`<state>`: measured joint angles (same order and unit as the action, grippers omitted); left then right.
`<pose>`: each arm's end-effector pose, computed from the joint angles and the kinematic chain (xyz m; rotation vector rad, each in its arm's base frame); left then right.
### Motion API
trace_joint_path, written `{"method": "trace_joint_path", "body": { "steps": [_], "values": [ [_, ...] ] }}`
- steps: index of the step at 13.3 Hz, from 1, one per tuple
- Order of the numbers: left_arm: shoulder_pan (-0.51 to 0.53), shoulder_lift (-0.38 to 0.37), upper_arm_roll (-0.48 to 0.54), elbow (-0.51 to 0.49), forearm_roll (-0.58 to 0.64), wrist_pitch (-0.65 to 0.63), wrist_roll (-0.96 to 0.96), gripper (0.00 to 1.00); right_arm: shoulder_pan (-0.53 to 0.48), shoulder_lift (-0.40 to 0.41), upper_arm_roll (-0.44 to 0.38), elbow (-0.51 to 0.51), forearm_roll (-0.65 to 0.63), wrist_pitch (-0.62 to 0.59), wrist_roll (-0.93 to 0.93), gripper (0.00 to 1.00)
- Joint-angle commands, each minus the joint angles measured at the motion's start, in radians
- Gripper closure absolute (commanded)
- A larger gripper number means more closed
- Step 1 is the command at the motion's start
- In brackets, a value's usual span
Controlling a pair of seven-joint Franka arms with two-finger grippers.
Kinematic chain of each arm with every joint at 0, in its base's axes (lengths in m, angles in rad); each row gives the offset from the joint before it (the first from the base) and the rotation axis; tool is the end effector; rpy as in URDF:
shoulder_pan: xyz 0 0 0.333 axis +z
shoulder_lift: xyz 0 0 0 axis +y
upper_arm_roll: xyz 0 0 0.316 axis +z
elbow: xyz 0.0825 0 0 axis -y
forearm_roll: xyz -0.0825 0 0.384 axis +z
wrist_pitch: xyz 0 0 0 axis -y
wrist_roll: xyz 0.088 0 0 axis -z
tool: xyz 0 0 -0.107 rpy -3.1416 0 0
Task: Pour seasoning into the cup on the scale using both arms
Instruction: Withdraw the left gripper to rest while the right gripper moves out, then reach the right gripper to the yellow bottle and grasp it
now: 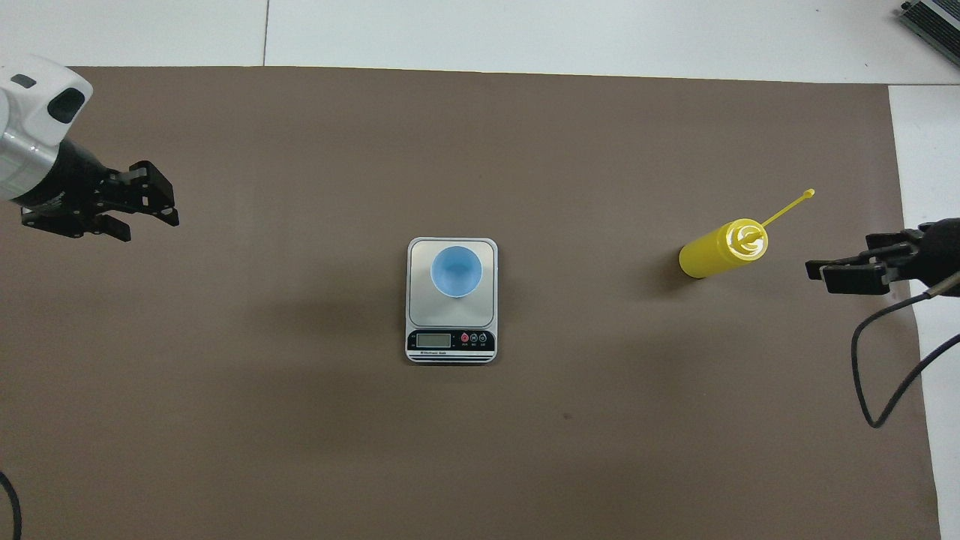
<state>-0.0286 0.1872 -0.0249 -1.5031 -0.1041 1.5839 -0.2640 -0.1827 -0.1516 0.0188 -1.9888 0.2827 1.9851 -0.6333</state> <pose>0.6058 -0.0422 0.5492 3.0275 0.3307 -0.1862 0.5253 -0.0687 0.5458 -2.8838 -0.5460 -0.3517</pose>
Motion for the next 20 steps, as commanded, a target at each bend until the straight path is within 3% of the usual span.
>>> {"method": "trace_joint_path", "body": {
  "steps": [1, 7, 14, 20],
  "values": [
    [0.032, -0.034, -0.006, -0.011, -0.005, -0.019, 0.065, 0.35, -0.044, -0.031, 0.0, -0.096, 0.105, 0.078, -0.168, 0.0],
    [0.033, -0.12, 0.0, -0.043, 0.014, -0.019, 0.074, 0.29, -0.067, -0.022, -0.002, -0.166, 0.226, 0.156, -0.417, 0.0],
    [0.035, -0.261, 0.0, -0.224, 0.073, 0.03, 0.163, 0.27, -0.092, 0.039, -0.002, -0.216, 0.389, 0.247, -0.667, 0.0],
    [0.045, -0.269, 0.0, -0.178, 0.081, 0.034, 0.166, 0.01, -0.095, 0.144, -0.002, -0.219, 0.61, 0.288, -0.961, 0.0]
  ]
}}
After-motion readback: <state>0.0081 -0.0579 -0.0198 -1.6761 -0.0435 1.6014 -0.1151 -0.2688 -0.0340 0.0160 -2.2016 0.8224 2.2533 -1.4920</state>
